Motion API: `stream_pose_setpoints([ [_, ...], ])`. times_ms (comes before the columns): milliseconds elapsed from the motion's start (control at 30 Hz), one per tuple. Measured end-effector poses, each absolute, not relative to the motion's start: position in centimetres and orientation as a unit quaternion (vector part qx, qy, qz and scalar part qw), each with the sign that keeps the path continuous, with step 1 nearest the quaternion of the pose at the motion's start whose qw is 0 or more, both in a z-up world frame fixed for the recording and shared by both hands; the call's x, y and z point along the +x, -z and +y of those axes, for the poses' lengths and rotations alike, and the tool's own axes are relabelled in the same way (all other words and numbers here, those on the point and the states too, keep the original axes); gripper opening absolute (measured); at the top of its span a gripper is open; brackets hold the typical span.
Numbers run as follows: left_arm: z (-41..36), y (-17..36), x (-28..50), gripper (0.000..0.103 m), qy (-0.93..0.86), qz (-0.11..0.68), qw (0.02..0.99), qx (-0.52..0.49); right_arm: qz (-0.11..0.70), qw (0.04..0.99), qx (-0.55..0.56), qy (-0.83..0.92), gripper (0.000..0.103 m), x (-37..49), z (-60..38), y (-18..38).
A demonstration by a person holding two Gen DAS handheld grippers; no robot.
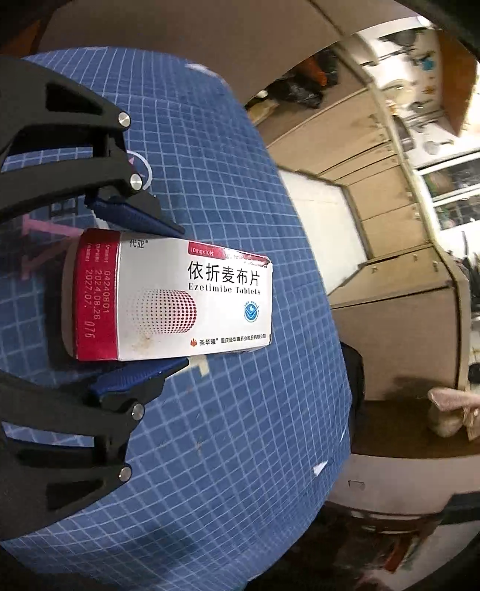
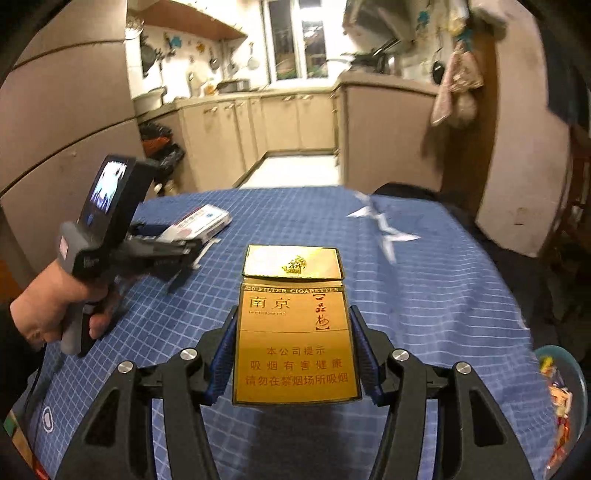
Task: Collect trash
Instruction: 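Grasp the white-red medicine box with the left tool while the right grasps the gold cigarette pack, then carry the medicine box and cigarette pack over the white bucket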
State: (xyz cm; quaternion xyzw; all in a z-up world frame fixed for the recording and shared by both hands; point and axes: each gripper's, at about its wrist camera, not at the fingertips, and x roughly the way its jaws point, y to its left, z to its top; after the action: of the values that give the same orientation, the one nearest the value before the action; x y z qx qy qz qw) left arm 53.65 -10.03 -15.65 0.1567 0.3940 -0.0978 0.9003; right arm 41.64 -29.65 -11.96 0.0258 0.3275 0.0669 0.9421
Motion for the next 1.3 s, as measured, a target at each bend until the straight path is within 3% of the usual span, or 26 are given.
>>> stream_pose_setpoints([
  [167, -11.6, 12.2, 48.8, 0.060, 0.111, 0.332, 0.924, 0.152, 0.280, 0.959, 0.034, -0.004, 0.057, 36.7, -32.0, 9.7],
  [367, -16.3, 5.6, 36.7, 0.060, 0.181, 0.211, 0.948, 0.155, 0.213, 0.973, 0.022, 0.089, 0.057, 26.8, -34.6, 6.9],
  [533, -20.4, 3.6, 27.2, 0.060, 0.248, 0.158, 0.949, 0.116, 0.176, 0.971, 0.025, 0.159, 0.057, 17.3, -36.7, 5.6],
  [767, -25.7, 4.9, 18.5, 0.060, 0.310, 0.167, 0.933, 0.069, 0.162, 0.958, 0.042, 0.232, 0.057, 5.4, -39.9, 6.1],
  [1300, -33.7, 8.4, 7.5, 0.060, 0.378, 0.171, 0.902, 0.116, 0.156, 0.937, 0.078, 0.302, 0.057, -11.8, -46.9, 8.7],
])
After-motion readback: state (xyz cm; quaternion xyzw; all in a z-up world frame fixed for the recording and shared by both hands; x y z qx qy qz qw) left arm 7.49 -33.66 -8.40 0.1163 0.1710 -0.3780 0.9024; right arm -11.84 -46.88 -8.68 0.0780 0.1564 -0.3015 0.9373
